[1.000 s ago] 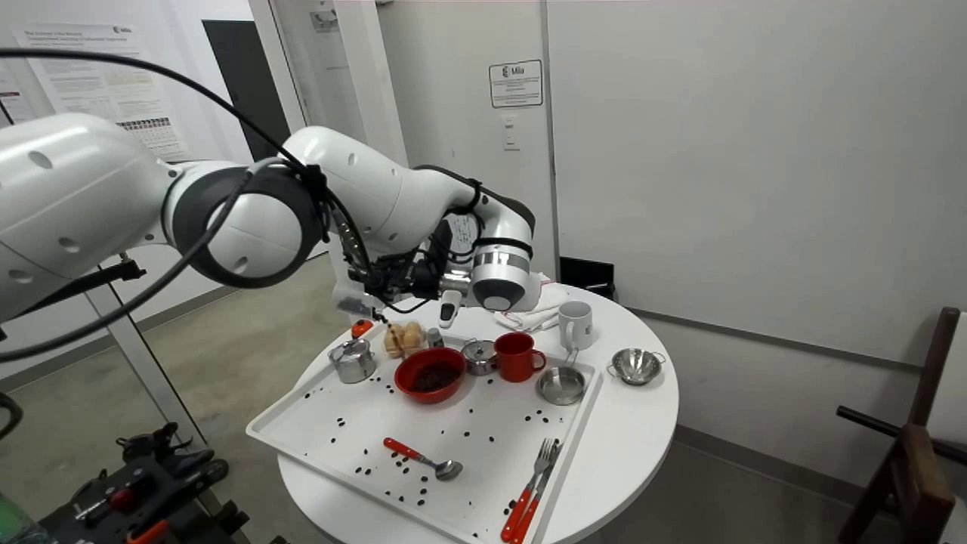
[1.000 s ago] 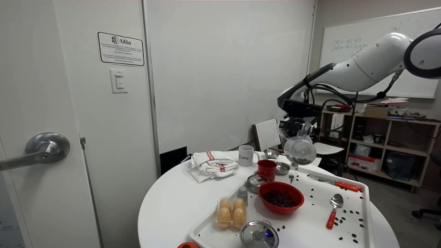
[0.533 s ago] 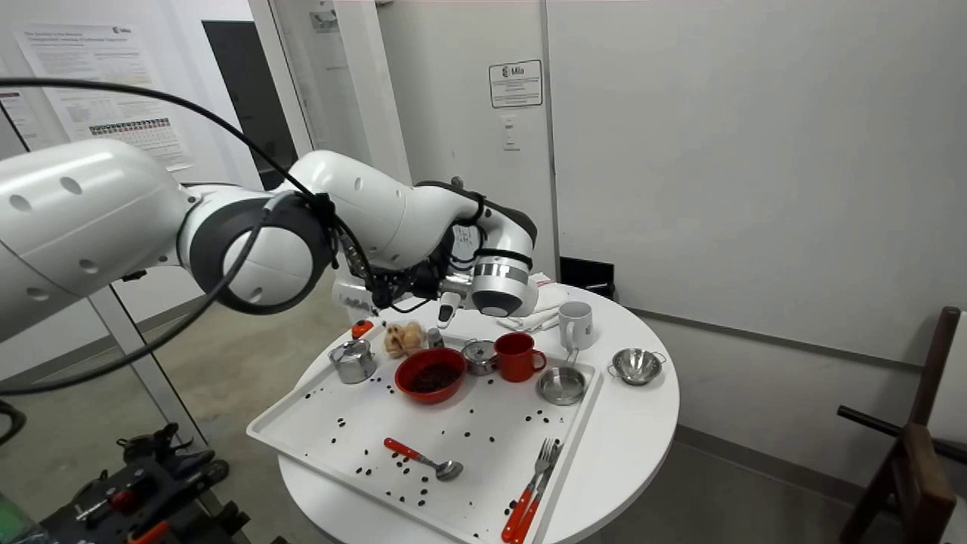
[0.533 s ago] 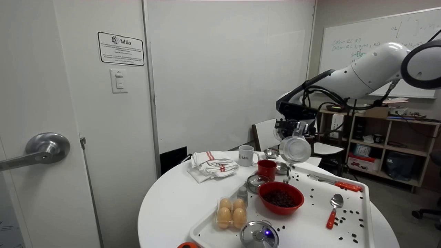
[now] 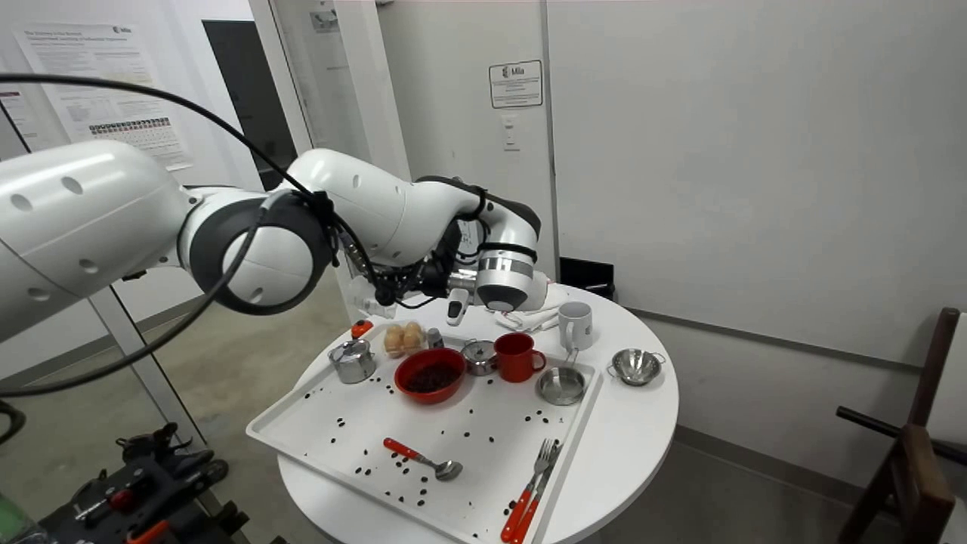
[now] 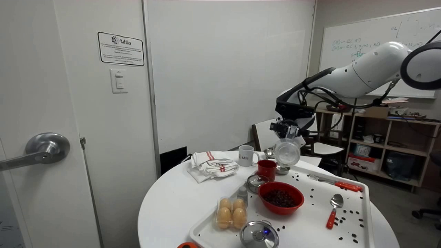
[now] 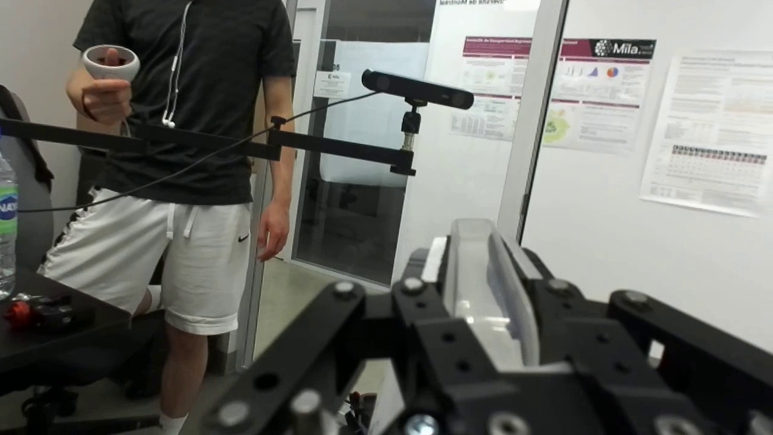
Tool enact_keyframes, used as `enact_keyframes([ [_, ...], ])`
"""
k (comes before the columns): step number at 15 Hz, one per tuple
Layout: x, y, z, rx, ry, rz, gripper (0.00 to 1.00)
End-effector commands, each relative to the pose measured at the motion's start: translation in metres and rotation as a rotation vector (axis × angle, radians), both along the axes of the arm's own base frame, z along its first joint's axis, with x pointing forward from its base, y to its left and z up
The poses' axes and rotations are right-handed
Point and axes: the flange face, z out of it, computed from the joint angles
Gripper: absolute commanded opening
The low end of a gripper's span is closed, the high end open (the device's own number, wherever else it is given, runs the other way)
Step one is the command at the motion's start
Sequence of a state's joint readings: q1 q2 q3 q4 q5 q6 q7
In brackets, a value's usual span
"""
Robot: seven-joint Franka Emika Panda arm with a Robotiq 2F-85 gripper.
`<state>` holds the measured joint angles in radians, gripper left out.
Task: Pour the contents in the clear jar into the red bowl
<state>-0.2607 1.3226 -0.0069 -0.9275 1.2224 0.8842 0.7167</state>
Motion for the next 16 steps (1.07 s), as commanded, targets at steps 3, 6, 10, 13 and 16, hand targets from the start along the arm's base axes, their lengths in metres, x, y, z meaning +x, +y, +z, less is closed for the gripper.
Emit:
enact_keyframes([
  [3,0.006,0.023,0.007,-0.175,0.083,0.078,0.07],
  [6,0.005,0.05,0.015,-0.297,0.108,0.146,0.07],
  [10,0.005,0.078,0.038,-0.482,0.078,0.166,0.06],
  [13,0.006,0.088,0.052,-0.609,0.06,0.086,0.06],
  [16,0.005,0.091,0.056,-0.708,0.088,-0.036,0.06],
])
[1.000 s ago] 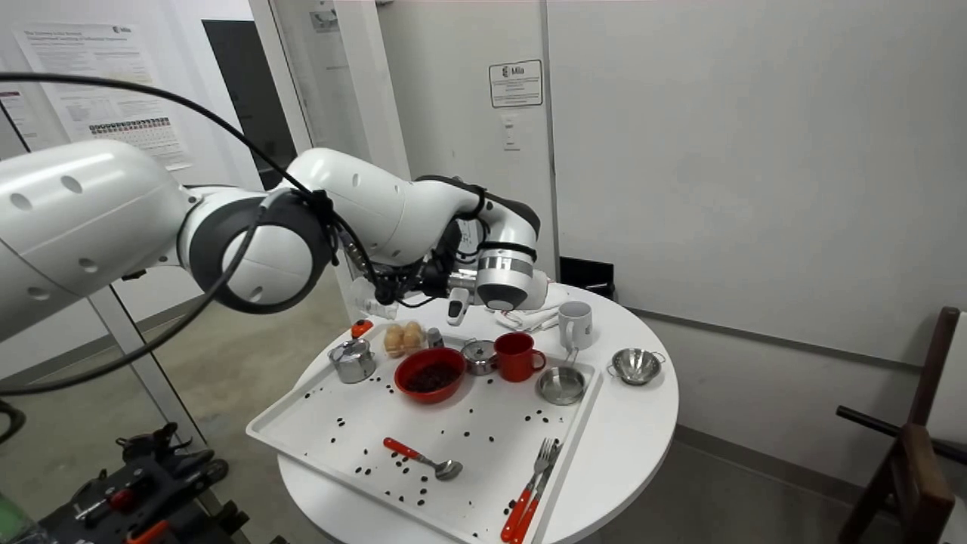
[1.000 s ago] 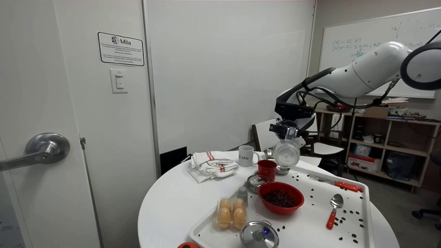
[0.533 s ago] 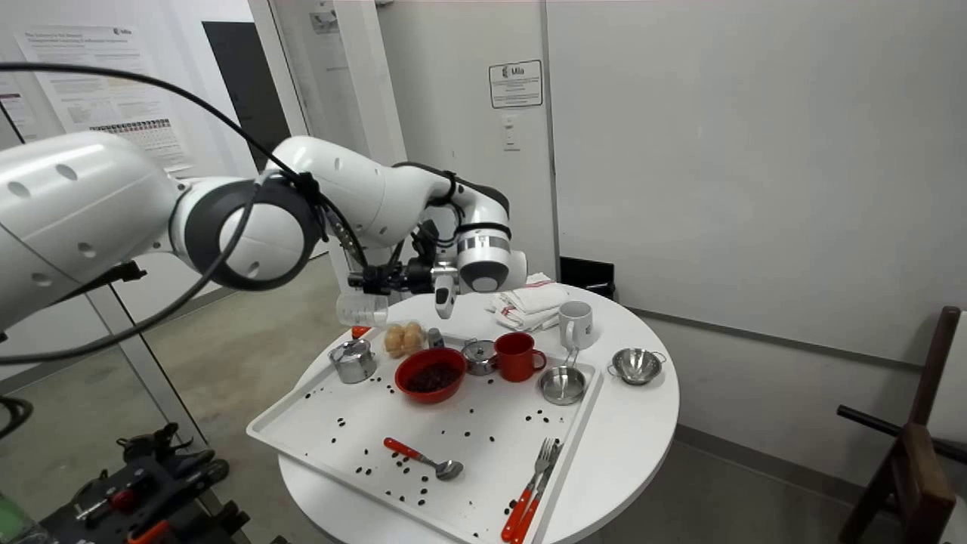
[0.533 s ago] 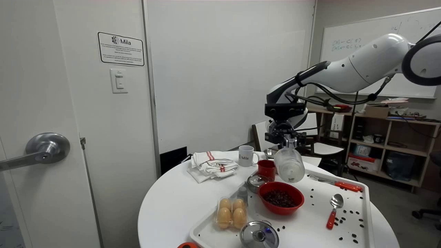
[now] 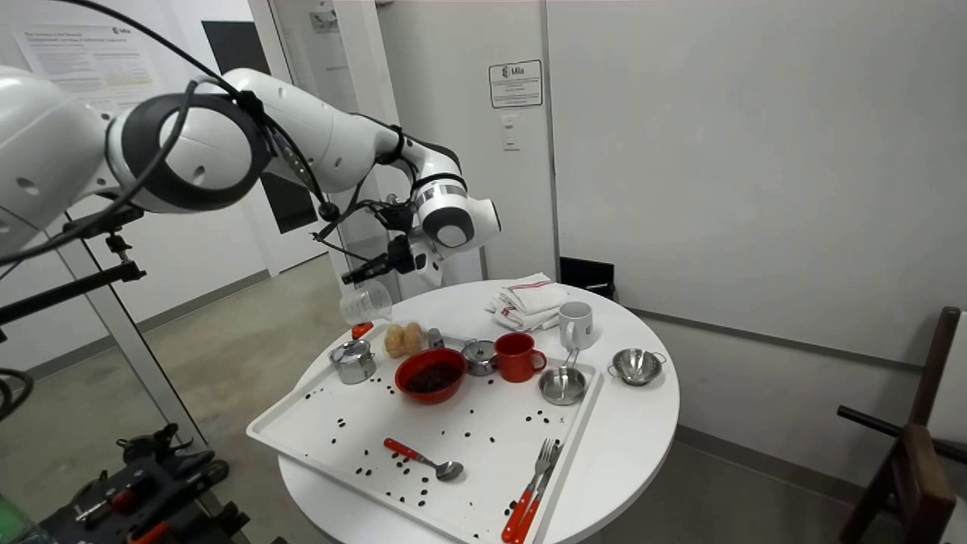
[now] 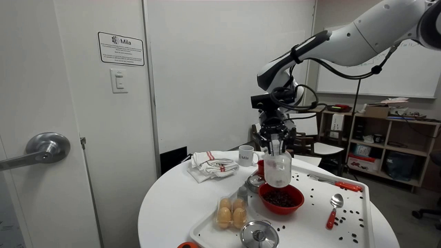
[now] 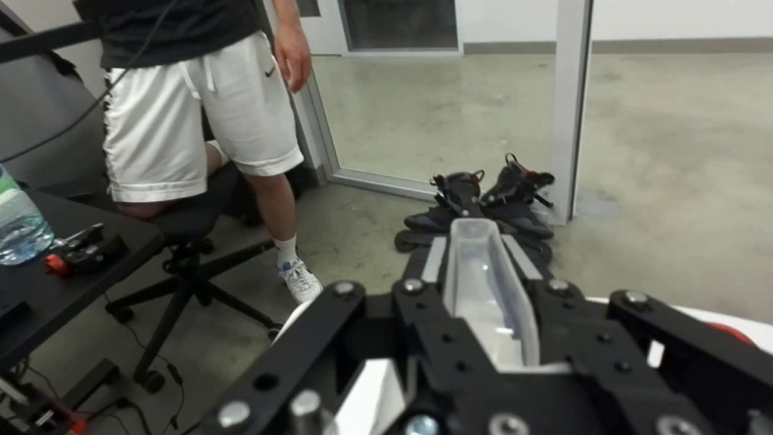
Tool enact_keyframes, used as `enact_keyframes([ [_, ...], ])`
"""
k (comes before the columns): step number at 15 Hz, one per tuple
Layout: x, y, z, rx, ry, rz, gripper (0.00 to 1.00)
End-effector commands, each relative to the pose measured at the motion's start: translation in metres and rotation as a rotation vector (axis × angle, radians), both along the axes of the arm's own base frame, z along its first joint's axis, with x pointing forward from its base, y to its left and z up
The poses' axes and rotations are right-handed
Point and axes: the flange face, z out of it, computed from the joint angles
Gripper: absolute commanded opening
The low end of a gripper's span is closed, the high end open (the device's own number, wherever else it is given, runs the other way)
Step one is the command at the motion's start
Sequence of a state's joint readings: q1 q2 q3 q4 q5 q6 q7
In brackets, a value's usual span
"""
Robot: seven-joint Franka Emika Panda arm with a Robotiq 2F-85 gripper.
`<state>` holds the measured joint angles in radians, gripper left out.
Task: Pour the contents in the clear jar into the red bowl
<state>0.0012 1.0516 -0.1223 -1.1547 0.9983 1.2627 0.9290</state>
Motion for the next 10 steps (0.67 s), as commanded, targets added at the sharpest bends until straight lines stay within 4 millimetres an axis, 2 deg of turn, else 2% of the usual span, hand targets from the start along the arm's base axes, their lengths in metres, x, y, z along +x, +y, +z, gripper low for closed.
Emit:
enact_keyframes([
  [1,-0.016,-0.004,0.009,-0.132,0.009,-0.141,0.06],
  [5,-0.036,-0.012,-0.01,-0.269,0.056,-0.293,0.06],
  [10,-0.079,-0.015,-0.023,-0.44,0.157,-0.454,0.06],
])
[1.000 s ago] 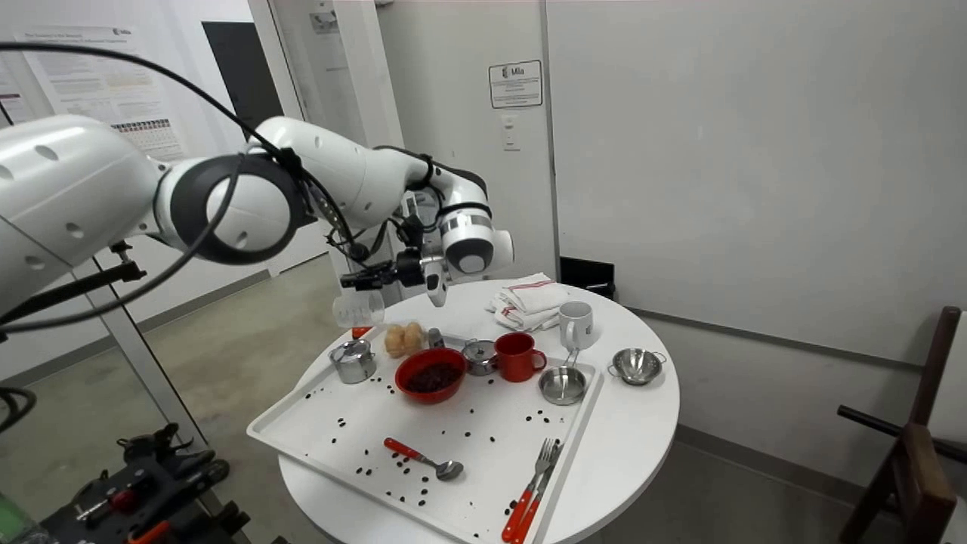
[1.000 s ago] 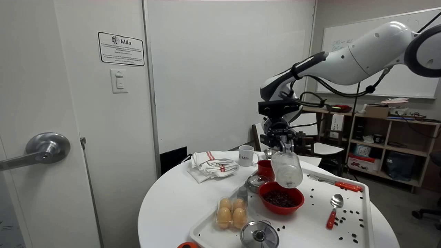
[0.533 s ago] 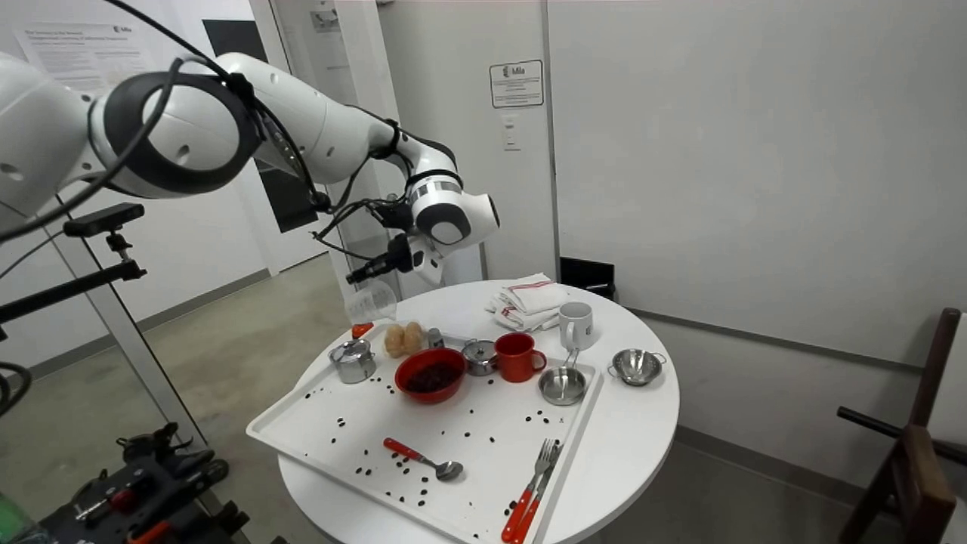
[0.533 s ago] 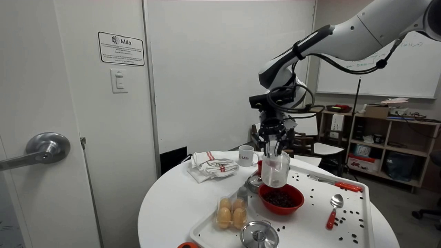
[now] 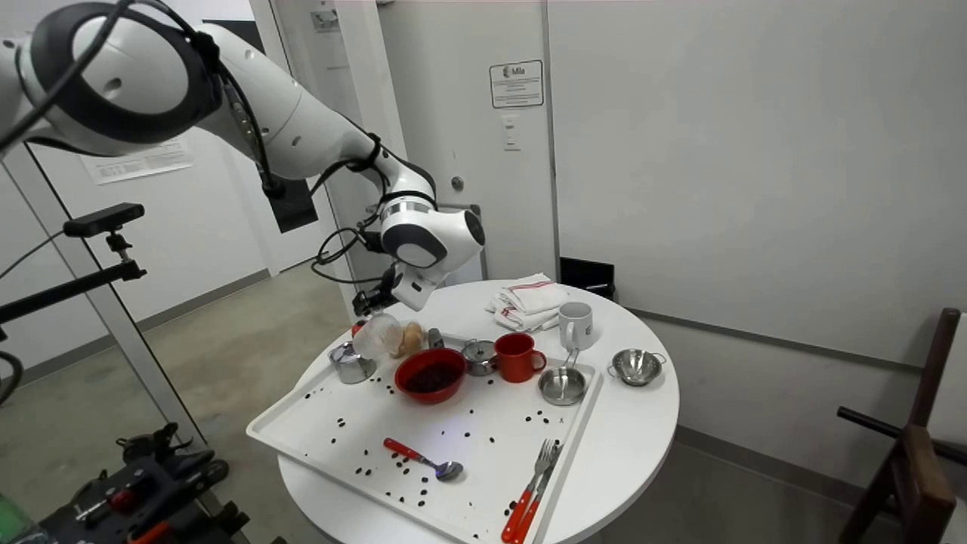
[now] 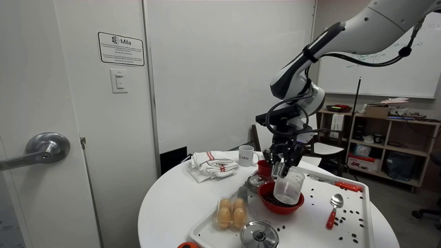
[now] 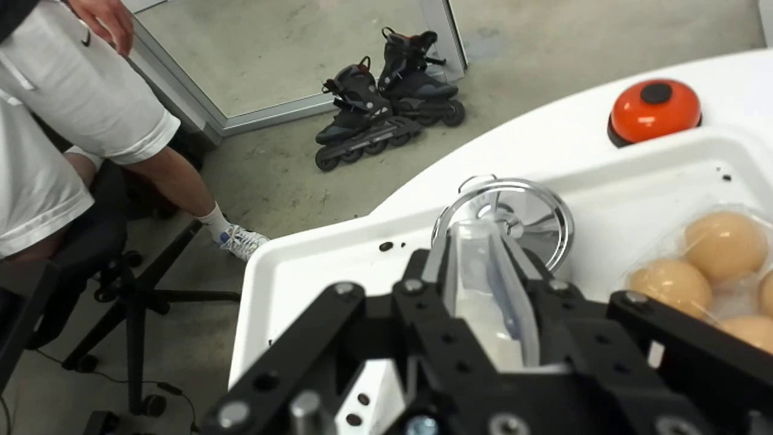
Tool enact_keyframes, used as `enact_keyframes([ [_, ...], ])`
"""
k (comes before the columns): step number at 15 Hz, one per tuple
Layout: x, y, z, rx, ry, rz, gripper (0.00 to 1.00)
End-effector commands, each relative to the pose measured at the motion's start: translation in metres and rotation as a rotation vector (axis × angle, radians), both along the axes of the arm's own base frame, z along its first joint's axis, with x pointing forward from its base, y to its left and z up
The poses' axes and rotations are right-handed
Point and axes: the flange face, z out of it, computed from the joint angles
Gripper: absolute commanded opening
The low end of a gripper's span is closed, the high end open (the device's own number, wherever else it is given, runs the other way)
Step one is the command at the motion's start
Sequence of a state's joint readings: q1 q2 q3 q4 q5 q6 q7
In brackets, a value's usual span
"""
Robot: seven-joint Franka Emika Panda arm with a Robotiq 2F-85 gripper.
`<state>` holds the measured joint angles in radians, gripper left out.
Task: Pour the contents in the clear jar into the red bowl
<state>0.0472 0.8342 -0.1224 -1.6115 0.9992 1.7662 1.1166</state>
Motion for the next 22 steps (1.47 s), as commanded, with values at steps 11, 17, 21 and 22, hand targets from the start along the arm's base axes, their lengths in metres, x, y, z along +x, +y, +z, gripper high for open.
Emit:
enact_keyframes([
  [11,-0.094,0.019,0.005,-0.363,0.36,-0.495,0.06],
  [17,-0.085,0.012,-0.035,-0.496,0.518,-0.742,0.06],
  [21,-0.085,0.007,-0.068,-0.54,0.658,-0.875,0.06],
  [22,-0.085,0.007,-0.075,-0.546,0.689,-0.896,0.06],
])
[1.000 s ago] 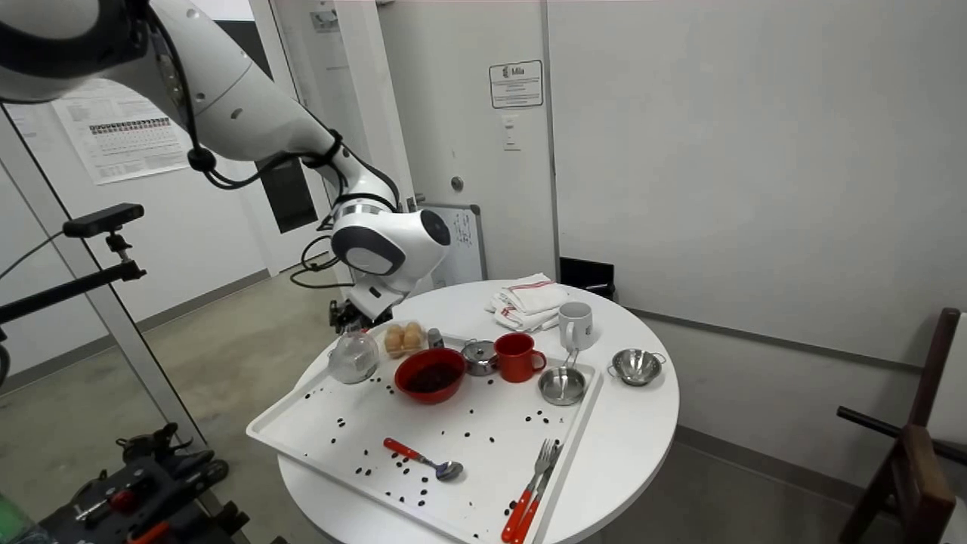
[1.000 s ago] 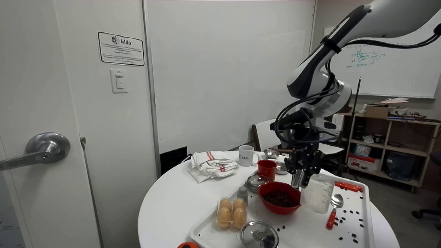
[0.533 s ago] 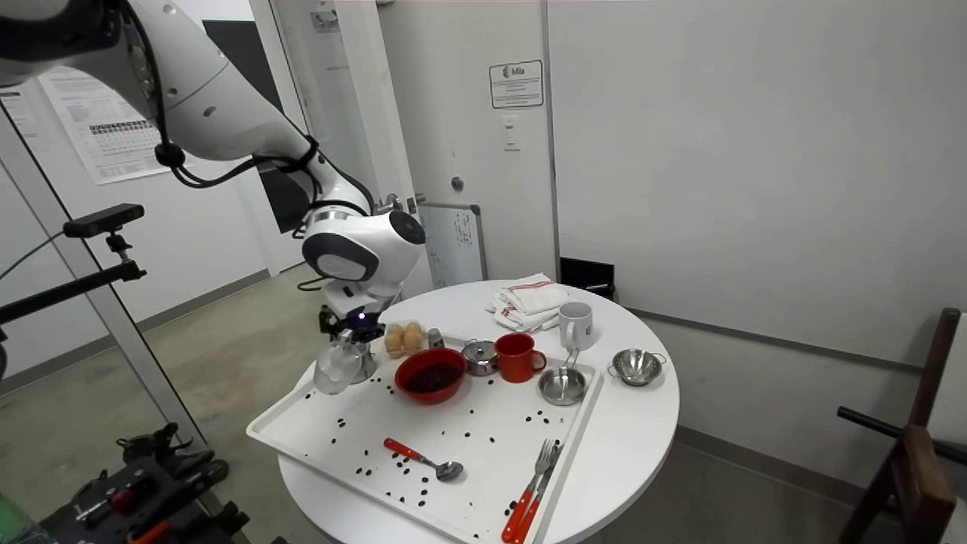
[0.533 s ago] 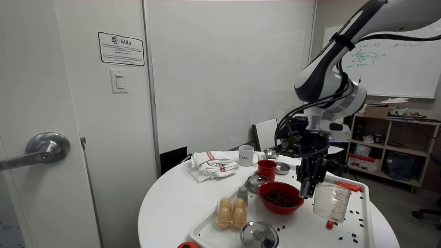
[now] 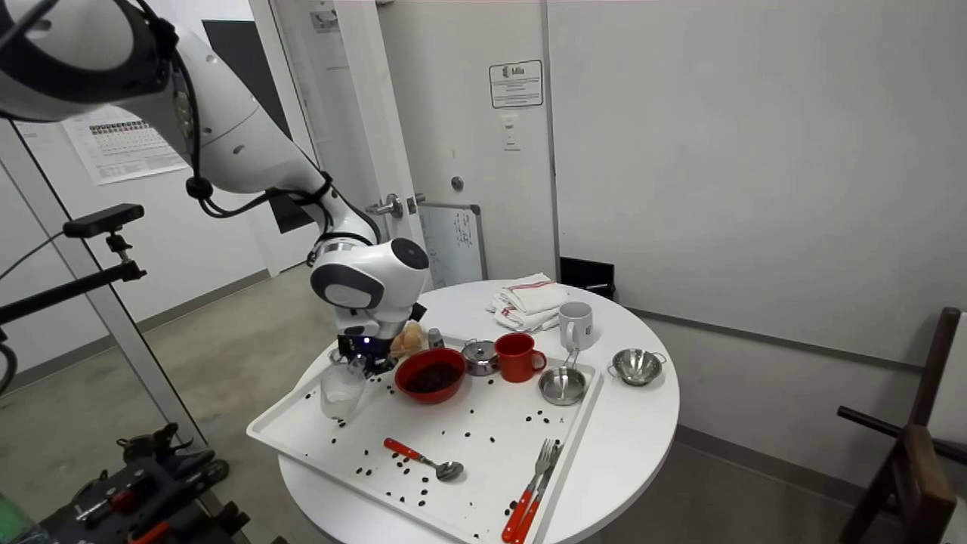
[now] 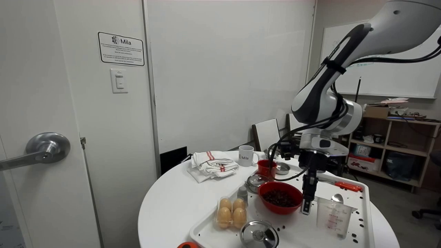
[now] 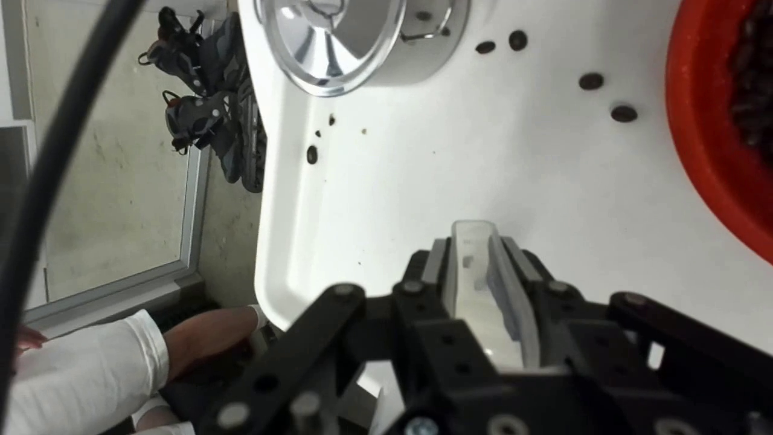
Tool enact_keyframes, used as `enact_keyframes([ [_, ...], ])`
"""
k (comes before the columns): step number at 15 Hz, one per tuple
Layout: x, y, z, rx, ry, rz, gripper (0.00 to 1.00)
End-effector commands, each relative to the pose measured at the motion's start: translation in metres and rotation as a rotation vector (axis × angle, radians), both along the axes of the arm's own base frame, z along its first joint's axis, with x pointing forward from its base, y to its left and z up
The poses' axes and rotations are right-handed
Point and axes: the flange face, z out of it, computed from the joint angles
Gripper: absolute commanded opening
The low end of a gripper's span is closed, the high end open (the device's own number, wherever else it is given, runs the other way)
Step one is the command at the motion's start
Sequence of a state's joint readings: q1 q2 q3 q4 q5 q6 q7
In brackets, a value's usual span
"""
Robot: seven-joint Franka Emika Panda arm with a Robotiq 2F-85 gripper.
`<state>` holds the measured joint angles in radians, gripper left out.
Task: Pour the contents in the clear jar into the red bowl
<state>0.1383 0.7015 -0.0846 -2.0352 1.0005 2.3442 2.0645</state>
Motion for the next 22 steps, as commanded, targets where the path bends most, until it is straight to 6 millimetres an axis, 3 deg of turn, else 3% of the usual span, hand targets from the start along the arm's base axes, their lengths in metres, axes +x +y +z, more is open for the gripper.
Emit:
enact_keyframes([
  [1,0.009,0.003,-0.027,-0.026,0.087,-0.113,0.06],
  [7,0.01,0.006,-0.051,-0.026,0.197,-0.244,0.06],
  [8,0.01,0.007,-0.05,-0.022,0.203,-0.255,0.47],
  [9,0.011,0.008,-0.051,-0.019,0.206,-0.265,0.48],
  [15,0.018,0.012,-0.041,0.011,0.194,-0.296,0.93],
  [17,0.019,0.013,-0.03,0.04,0.165,-0.304,1.0],
  [22,0.009,0.023,0.025,0.236,-0.017,-0.239,1.0],
])
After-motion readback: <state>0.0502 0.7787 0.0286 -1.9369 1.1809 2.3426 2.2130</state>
